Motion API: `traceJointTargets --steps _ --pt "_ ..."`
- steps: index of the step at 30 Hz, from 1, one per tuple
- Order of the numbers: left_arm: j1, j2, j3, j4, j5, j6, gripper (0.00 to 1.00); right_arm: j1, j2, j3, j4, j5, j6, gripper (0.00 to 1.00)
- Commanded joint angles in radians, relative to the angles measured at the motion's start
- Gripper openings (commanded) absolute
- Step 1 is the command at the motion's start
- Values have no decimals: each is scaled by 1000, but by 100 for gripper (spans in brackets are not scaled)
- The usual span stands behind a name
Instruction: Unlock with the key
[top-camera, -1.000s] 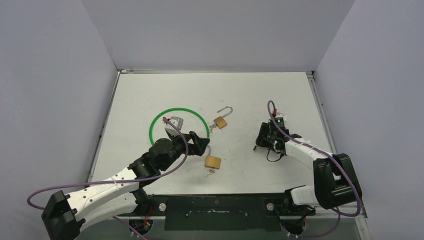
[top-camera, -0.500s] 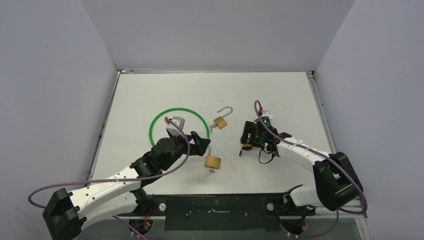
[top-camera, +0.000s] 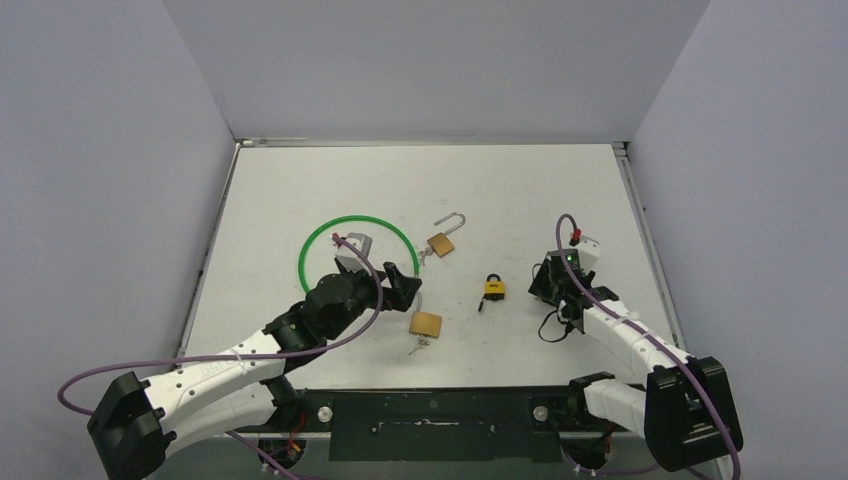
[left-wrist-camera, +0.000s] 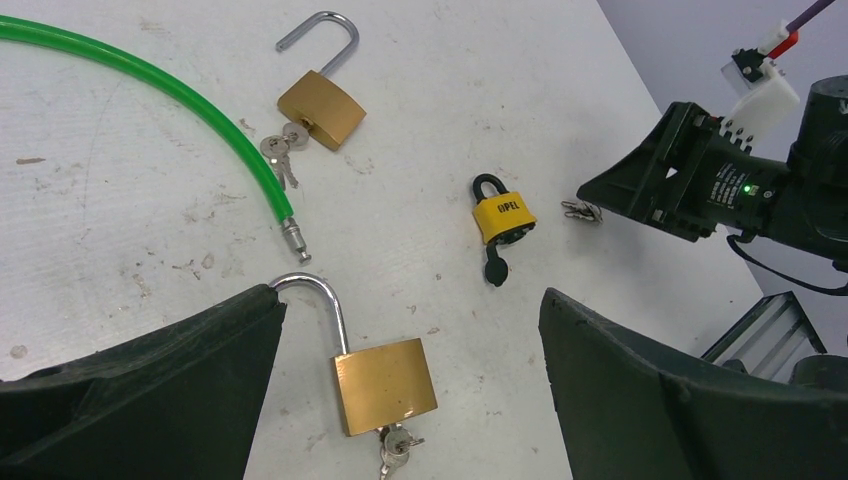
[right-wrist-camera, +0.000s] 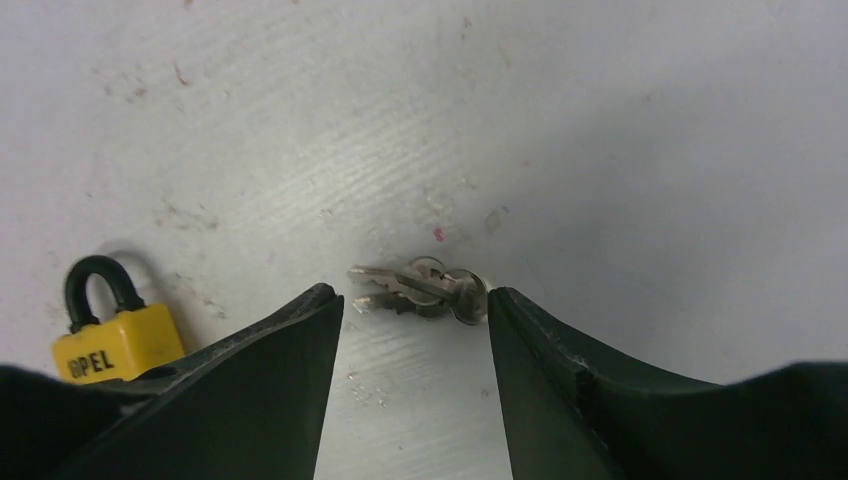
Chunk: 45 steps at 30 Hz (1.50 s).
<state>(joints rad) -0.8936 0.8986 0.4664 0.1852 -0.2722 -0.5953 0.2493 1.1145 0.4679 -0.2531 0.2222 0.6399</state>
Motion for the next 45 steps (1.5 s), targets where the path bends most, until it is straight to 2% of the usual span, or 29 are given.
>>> traceJointTargets --steps 1,7,10,17,27,34,37,41,45 --pt "7 9 25 66 20 -9 97 -11 2 -12 11 -1 -6 56" --pt "6 2 22 63 21 -15 97 -55 94 -4 38 -18 0 55" --pt "7 -4 17 63 18 -18 97 -76 102 -10 68 -36 1 50" --pt "7 -6 19 58 18 -16 97 -102 99 -14 99 -110 0 24" --pt "8 3 21 70 36 -28 97 -102 31 -9 47 -142 -3 0" --pt "9 12 25 88 56 -41 97 -98 -72 41 -6 -213 -36 0" --pt "10 22 25 112 81 -52 97 -87 -117 65 -8 -301 -59 0" --pt "8 45 31 169 150 -66 97 -22 -214 79 67 -434 -106 0" --pt "6 72 53 216 230 -69 97 108 -329 74 207 -523 -153 0"
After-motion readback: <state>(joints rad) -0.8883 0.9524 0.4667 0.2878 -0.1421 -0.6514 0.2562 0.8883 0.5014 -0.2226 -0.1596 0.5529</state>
